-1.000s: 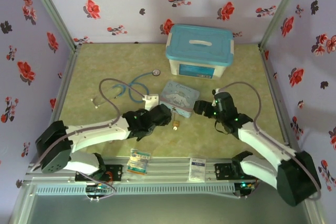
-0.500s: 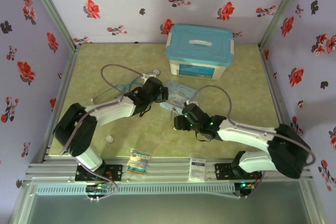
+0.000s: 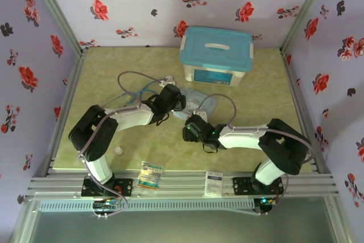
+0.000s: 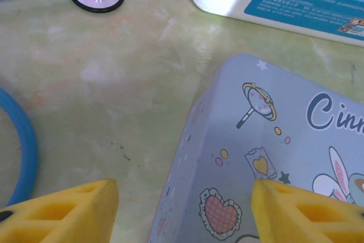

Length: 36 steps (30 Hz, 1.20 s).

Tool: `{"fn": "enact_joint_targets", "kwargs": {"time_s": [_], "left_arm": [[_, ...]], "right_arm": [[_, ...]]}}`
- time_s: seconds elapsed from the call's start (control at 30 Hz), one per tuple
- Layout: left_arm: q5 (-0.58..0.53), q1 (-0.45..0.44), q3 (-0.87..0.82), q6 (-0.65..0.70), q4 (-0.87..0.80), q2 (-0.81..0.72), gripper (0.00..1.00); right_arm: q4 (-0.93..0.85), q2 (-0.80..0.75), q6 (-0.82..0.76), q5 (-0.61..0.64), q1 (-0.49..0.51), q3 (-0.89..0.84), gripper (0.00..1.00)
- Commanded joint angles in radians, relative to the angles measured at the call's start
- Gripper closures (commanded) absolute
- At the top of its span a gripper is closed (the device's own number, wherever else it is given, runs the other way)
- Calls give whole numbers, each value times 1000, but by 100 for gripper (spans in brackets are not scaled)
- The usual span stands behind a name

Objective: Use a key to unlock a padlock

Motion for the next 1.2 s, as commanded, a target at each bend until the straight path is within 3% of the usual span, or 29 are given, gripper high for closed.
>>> {"fn": "enact_joint_targets", "kwargs": {"time_s": [0.0, 0.23, 0.5, 0.77, 1.0, 1.17], "left_arm": [[19, -6, -43, -21, -7, 18, 40], [7, -32, -107, -67, 7, -23, 45], [-34, -94, -136, -113, -6, -69, 46], [-85, -128, -147, -175, -49, -102, 49], [-99, -128, -152, -174, -72, -140, 48], [-99, -128, -191, -188, -41, -156, 47]], "right_arm": [[32, 57, 23, 29, 15, 42, 28], [-17, 82, 52, 69, 16, 32, 34], [147, 8, 80, 9, 22, -90, 40], [53, 20, 58, 33, 36, -57, 41], [-175, 35, 75, 198, 137, 20, 41], [-64, 31, 87, 183, 142, -34, 42]]}}
